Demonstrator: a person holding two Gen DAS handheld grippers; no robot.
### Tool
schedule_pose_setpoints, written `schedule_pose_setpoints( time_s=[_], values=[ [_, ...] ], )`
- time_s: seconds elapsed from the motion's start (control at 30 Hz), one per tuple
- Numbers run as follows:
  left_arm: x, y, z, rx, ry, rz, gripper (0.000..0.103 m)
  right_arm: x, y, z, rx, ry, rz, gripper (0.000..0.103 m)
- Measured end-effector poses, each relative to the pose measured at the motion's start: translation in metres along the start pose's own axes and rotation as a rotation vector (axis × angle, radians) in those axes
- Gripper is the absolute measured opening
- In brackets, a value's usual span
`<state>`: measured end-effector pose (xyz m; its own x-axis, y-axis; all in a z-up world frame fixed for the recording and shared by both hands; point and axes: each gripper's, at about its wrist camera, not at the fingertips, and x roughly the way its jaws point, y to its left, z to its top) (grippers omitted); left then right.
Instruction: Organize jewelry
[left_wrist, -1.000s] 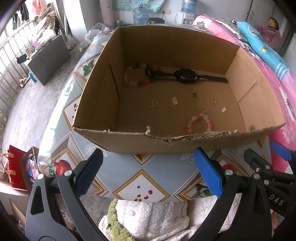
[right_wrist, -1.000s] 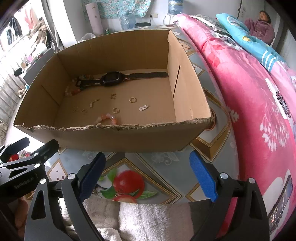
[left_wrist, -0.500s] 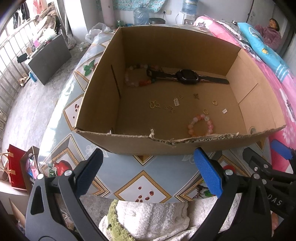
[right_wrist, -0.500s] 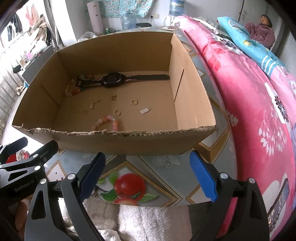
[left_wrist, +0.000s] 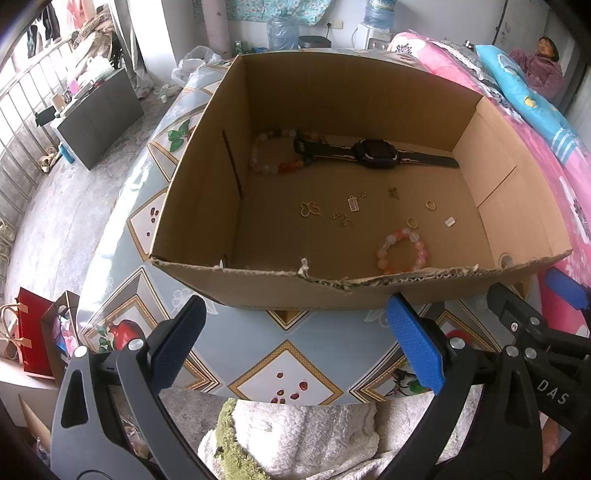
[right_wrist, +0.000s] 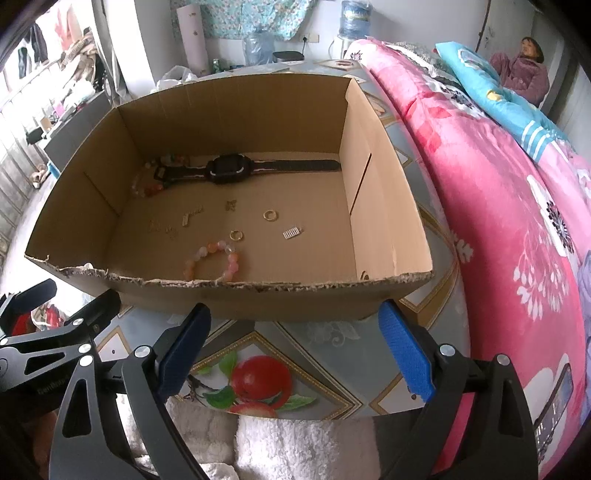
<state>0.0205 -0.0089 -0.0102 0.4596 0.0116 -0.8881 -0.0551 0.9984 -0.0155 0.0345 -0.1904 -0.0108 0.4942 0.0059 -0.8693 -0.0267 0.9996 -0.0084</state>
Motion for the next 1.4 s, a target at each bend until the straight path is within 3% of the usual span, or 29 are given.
schedule_pose_setpoints(
  time_s=[1.4],
  values=[
    [-0.0009,0.0005,-0.0013,-0.003,-0.001,0.011,0.095,0.0006,0.0012,0.0016,0.001,0.002,-0.002,0.090]
  ],
)
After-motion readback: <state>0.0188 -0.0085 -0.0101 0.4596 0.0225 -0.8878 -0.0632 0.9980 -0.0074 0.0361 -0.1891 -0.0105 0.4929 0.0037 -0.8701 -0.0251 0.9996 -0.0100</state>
